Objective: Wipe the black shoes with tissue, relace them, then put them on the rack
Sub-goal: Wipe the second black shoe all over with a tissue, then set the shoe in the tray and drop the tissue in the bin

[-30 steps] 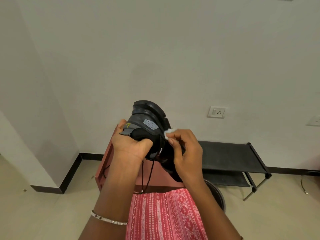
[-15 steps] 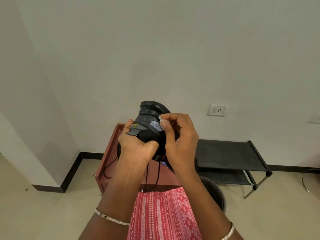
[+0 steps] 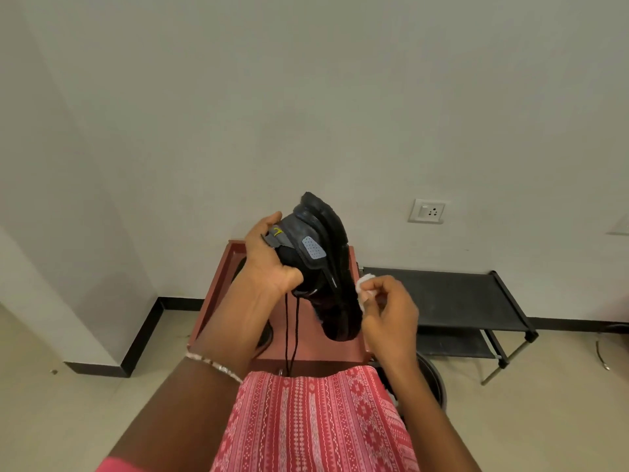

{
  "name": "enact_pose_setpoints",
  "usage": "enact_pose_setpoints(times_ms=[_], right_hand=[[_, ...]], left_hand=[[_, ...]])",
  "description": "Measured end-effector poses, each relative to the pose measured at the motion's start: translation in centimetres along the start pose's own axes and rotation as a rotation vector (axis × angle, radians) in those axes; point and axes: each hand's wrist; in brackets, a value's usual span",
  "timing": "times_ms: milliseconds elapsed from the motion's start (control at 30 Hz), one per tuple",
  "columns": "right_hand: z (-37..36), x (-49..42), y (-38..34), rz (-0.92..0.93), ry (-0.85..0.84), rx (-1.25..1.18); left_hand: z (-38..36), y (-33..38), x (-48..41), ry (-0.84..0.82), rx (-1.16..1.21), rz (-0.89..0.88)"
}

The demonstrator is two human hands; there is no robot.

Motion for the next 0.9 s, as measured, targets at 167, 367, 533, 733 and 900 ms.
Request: enact_pose_setpoints(times_ms=[167,367,533,733,900], right_hand=[[2.1,-2.2,1.5,-0.127,0.142,0.012],[2.5,-2.3,4.3,-0.225,0.129,0.026],[1.7,-1.4,6.5,-0.289,0.075,0.046],[-0.8,-0.9,8.6,-0.325,-0.020,0.045],[-3.1,-0.4,9.6,-0.357,-0.100,0.040]], left_hand=[[-1.5,0.7,-2.8,-0.138,-0.601,0.034],[-1.2,0.8,-7.3,-0.240,-1.326,0.171],[1.1,0.5,-10.6,-0.269,-2.147,-0.075],[5.8,0.7,-16.5,-0.266,-2.503,-0.259],[9.6,-0.3,-19.7,-0.281,-2.578,-0.356]])
Point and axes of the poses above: each hand's wrist, its own x-axis away from the middle knuckle, its own z-axis out of the back of the hand, y = z × x, and after that the axes turned 12 degrees about y, right-handed
